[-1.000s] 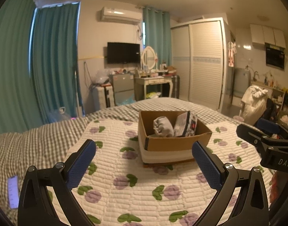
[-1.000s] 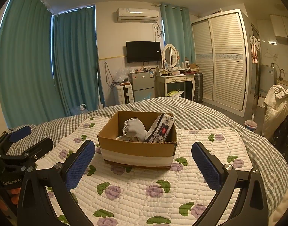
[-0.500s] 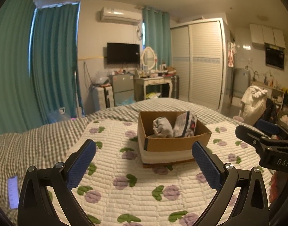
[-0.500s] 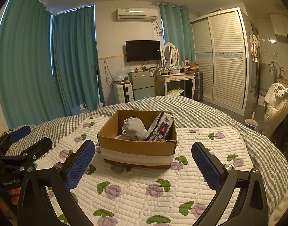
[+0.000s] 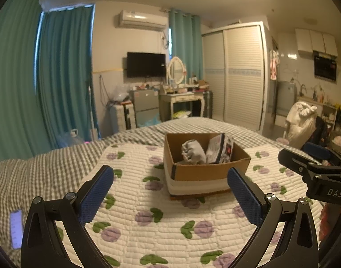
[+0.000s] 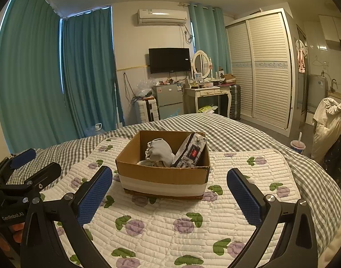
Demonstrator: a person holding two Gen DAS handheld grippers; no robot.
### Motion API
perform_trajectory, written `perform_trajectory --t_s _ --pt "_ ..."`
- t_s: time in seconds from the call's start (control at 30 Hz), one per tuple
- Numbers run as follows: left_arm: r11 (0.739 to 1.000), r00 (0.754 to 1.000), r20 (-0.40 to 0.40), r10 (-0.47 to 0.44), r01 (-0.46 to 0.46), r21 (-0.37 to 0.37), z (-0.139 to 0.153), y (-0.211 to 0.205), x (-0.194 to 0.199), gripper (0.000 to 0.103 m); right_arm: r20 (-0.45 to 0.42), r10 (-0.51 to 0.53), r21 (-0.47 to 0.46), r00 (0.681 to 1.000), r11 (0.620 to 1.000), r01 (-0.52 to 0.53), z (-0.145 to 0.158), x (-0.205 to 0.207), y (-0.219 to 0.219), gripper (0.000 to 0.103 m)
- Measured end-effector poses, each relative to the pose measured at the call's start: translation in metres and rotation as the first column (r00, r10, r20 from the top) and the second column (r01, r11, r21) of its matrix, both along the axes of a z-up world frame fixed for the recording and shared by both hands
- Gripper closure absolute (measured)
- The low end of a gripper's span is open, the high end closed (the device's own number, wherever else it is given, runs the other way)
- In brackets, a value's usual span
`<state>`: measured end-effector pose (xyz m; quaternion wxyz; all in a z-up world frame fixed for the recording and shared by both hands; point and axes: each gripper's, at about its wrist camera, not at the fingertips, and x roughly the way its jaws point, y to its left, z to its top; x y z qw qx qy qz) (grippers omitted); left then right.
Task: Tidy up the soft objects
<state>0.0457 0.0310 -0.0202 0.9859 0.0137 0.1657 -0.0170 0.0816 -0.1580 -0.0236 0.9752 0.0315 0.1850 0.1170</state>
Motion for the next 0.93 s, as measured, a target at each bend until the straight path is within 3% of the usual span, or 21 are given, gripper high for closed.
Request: perform_trajectory --t_s 0.93 --pt "1.0 1.0 0.0 0.003 -0.003 0.002 -0.0032 0.0007 -0.0006 0.0 -0.009 0.002 0.003 1.0 1.0 -0.002 -0.0013 0.0001 0.0003 0.0"
